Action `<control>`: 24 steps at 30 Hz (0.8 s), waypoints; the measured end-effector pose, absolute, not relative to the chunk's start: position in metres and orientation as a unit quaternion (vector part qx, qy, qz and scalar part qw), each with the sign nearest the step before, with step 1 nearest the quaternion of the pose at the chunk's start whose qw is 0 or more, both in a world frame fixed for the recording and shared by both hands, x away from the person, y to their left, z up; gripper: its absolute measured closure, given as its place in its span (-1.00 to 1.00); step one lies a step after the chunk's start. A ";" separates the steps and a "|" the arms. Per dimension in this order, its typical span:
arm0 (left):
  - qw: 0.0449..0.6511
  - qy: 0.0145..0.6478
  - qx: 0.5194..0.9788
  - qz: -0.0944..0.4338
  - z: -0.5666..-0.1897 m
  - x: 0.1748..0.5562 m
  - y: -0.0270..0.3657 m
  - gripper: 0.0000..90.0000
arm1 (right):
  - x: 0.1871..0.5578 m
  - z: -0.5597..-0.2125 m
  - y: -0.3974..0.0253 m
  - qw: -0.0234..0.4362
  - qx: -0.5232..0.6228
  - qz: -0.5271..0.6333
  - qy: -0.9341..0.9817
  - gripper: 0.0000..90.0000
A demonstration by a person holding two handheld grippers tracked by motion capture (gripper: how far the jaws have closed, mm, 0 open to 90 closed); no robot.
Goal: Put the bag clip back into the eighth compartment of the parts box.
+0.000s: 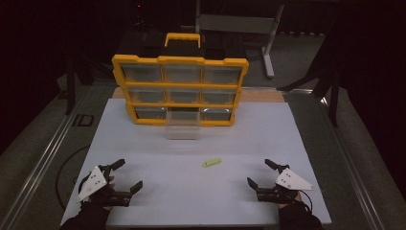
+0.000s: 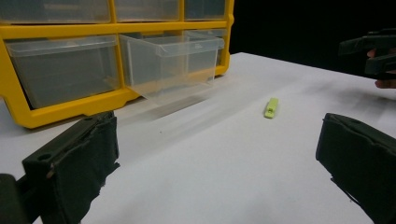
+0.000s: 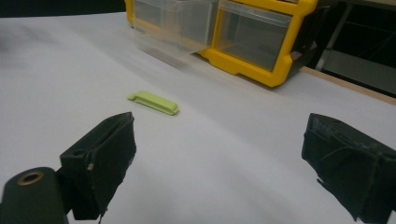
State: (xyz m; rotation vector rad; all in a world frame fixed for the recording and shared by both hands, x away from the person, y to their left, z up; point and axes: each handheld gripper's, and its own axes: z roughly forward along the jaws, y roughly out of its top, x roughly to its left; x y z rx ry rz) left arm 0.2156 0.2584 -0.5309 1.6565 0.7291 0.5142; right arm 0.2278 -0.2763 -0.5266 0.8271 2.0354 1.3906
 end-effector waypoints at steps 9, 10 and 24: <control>0.584 0.315 0.715 0.219 -0.531 0.216 0.258 -1.00 | 0.227 -0.525 -0.274 0.282 0.309 0.509 0.752 -0.80; 0.584 0.315 0.715 0.221 -0.530 0.215 0.257 -1.00 | 0.226 -0.524 -0.274 0.284 0.311 0.509 0.751 -0.80; 0.586 0.306 0.718 0.215 -0.523 0.218 0.252 -1.00 | 0.228 -0.525 -0.275 0.279 0.317 0.514 0.747 -0.80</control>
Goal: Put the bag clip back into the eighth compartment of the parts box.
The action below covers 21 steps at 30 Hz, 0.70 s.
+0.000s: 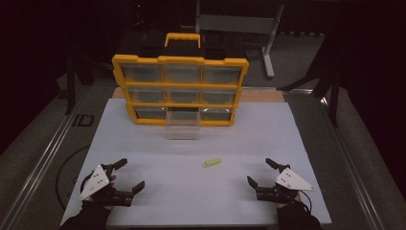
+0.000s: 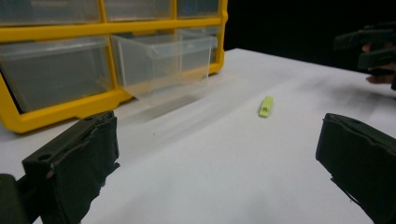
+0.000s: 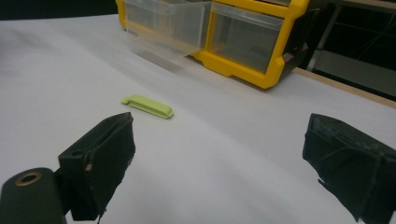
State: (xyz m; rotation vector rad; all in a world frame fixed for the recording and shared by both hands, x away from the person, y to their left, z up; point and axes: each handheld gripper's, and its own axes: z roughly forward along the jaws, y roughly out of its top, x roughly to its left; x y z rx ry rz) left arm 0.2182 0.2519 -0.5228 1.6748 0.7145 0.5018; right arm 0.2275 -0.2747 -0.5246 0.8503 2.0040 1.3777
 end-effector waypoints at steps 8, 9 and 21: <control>0.580 0.297 0.729 0.207 -0.507 0.225 0.245 -1.00 | 0.226 -0.523 -0.273 0.287 0.313 0.510 0.748 -0.80; 0.579 0.295 0.731 0.208 -0.504 0.226 0.244 -1.00 | 0.226 -0.523 -0.273 0.287 0.313 0.509 0.749 -0.80; 0.579 0.269 0.744 0.197 -0.474 0.242 0.227 -1.00 | 0.225 -0.522 -0.271 0.287 0.313 0.509 0.749 -0.80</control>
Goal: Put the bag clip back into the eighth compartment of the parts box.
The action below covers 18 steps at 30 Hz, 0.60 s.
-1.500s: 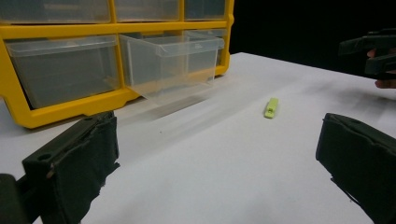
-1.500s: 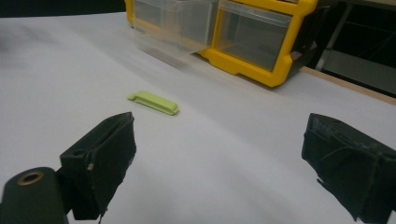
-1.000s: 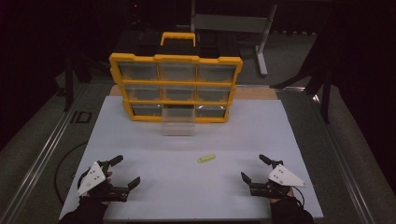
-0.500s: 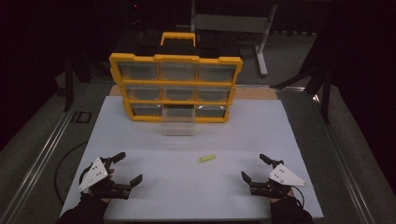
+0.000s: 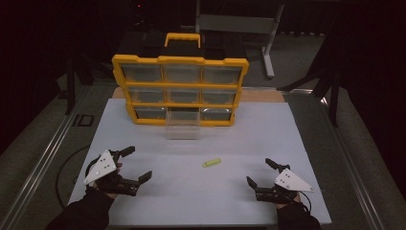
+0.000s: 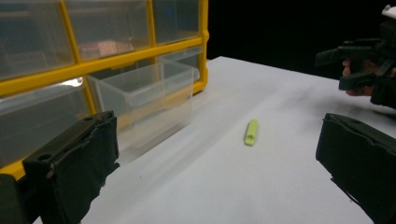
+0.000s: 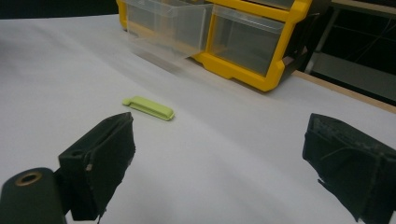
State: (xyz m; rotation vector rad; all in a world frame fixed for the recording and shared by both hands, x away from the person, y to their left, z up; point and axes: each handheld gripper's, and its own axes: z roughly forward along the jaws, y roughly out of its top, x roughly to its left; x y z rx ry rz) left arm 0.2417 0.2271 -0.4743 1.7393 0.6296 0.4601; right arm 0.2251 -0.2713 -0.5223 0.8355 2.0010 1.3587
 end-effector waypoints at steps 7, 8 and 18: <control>0.574 0.255 0.754 0.192 -0.464 0.251 0.213 -1.00 | 0.226 -0.523 -0.271 0.285 0.314 0.510 0.748 -0.80; 0.573 0.246 0.759 0.187 -0.460 0.255 0.205 -1.00 | 0.226 -0.523 -0.271 0.285 0.314 0.510 0.748 -0.80; 0.577 0.228 0.767 0.161 -0.449 0.273 0.176 -1.00 | 0.225 -0.522 -0.271 0.283 0.316 0.512 0.747 -0.80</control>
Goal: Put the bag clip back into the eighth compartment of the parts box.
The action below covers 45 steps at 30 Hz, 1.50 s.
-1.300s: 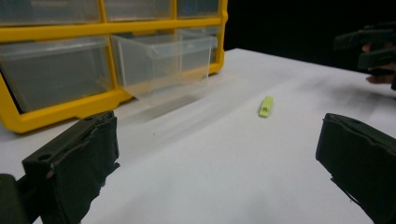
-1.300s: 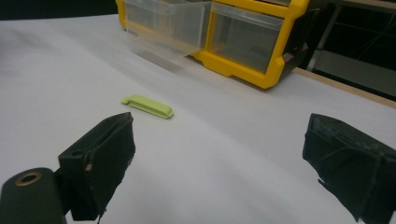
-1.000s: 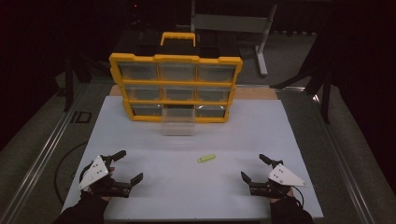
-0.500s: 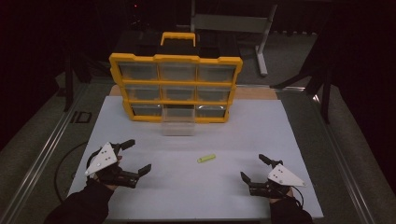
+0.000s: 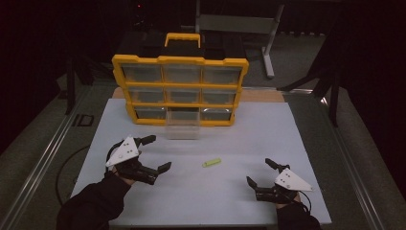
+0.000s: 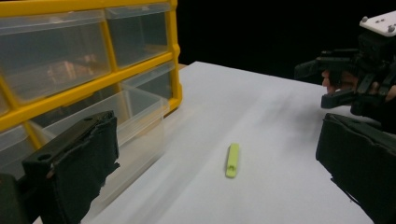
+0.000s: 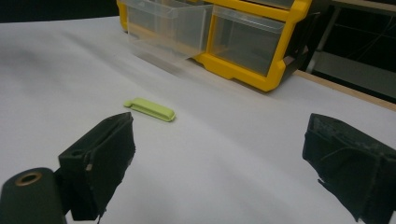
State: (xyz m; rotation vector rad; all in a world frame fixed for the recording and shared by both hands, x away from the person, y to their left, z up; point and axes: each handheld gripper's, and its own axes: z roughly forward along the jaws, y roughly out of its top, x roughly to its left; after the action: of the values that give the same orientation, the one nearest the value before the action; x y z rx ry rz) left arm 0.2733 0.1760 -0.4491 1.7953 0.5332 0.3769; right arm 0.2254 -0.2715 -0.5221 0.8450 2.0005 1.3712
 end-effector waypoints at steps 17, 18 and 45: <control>0.571 0.221 0.782 0.117 -0.445 0.299 0.133 -1.00 | 0.225 -0.523 -0.270 0.276 0.314 0.514 0.749 -0.80; 0.571 0.221 0.782 0.117 -0.445 0.299 0.133 -1.00 | 0.225 -0.523 -0.270 0.275 0.314 0.515 0.749 -0.80; 0.531 0.215 0.817 0.062 -0.479 0.324 0.067 -1.00 | 0.225 -0.524 -0.269 0.268 0.314 0.519 0.749 -0.80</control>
State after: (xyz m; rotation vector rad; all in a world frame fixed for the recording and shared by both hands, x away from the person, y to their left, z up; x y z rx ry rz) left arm 0.3244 0.0674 -0.4793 1.9491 0.5134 0.1471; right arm 0.2252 -0.2694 -0.5237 0.8477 2.0201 1.4000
